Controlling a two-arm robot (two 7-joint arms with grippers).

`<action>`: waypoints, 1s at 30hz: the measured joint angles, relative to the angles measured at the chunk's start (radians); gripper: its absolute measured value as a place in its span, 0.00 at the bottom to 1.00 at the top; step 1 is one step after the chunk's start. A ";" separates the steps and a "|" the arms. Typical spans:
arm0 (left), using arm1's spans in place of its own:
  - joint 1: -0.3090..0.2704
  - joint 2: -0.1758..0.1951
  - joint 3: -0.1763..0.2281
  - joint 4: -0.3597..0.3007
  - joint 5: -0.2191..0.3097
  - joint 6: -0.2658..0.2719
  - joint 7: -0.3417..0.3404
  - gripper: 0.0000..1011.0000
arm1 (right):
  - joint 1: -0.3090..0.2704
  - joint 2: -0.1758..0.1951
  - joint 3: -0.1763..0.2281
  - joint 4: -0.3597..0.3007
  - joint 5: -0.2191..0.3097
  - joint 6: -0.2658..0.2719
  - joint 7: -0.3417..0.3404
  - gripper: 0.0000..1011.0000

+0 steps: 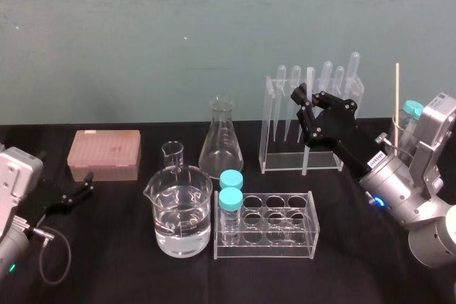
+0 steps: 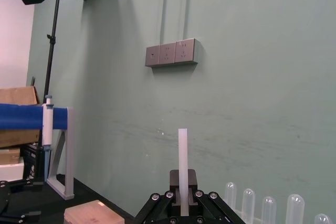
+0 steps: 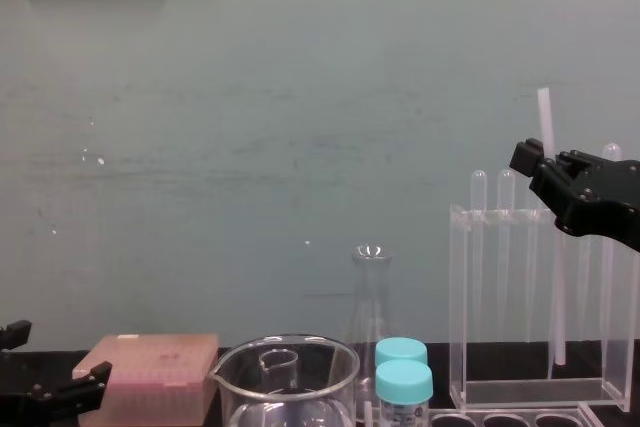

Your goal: Pick up the stirring rod with one hand, then place it down.

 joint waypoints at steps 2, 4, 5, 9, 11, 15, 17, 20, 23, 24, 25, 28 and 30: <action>0.000 0.000 0.000 0.000 0.000 0.000 0.000 0.99 | 0.000 0.000 0.000 0.000 0.000 0.000 0.000 0.07; 0.000 0.000 0.000 0.000 0.000 0.000 0.000 0.99 | 0.000 0.000 0.000 0.000 0.000 0.000 0.000 0.07; 0.000 0.000 0.000 0.000 0.000 0.000 0.000 0.99 | 0.000 0.000 0.000 0.000 0.000 0.000 0.000 0.07; 0.000 0.000 0.000 0.000 0.000 0.000 0.000 0.99 | 0.000 0.000 0.000 0.000 0.000 0.000 0.000 0.07; 0.000 0.000 0.000 0.000 0.000 0.000 0.000 0.99 | 0.000 0.000 0.000 0.000 0.000 0.000 0.000 0.07; 0.000 0.000 0.000 0.000 0.000 0.000 0.000 0.99 | 0.000 0.000 0.000 0.000 0.000 0.000 0.000 0.07; 0.000 0.000 0.000 0.000 0.000 0.000 0.000 0.99 | 0.000 0.000 0.000 0.000 0.000 0.000 0.000 0.07; 0.000 0.000 0.000 0.000 0.000 0.000 0.000 0.99 | 0.000 0.000 0.000 0.000 0.000 0.000 0.000 0.07; 0.000 0.000 0.000 0.000 0.000 0.000 0.000 0.99 | 0.000 0.000 0.000 0.000 0.000 0.000 0.000 0.07; 0.000 0.000 0.000 0.000 0.000 0.000 0.000 0.99 | 0.000 0.000 0.000 0.000 0.000 0.000 0.000 0.07; 0.000 0.000 0.000 0.000 0.000 0.000 0.000 0.99 | 0.000 0.000 0.000 0.000 0.000 0.000 0.000 0.07; 0.000 0.000 0.000 0.000 0.000 0.000 0.000 0.99 | 0.000 0.000 0.000 0.000 0.000 0.000 0.000 0.07; 0.000 0.000 0.000 0.000 0.000 0.000 0.000 0.99 | 0.000 0.000 0.000 0.000 0.000 0.000 0.000 0.07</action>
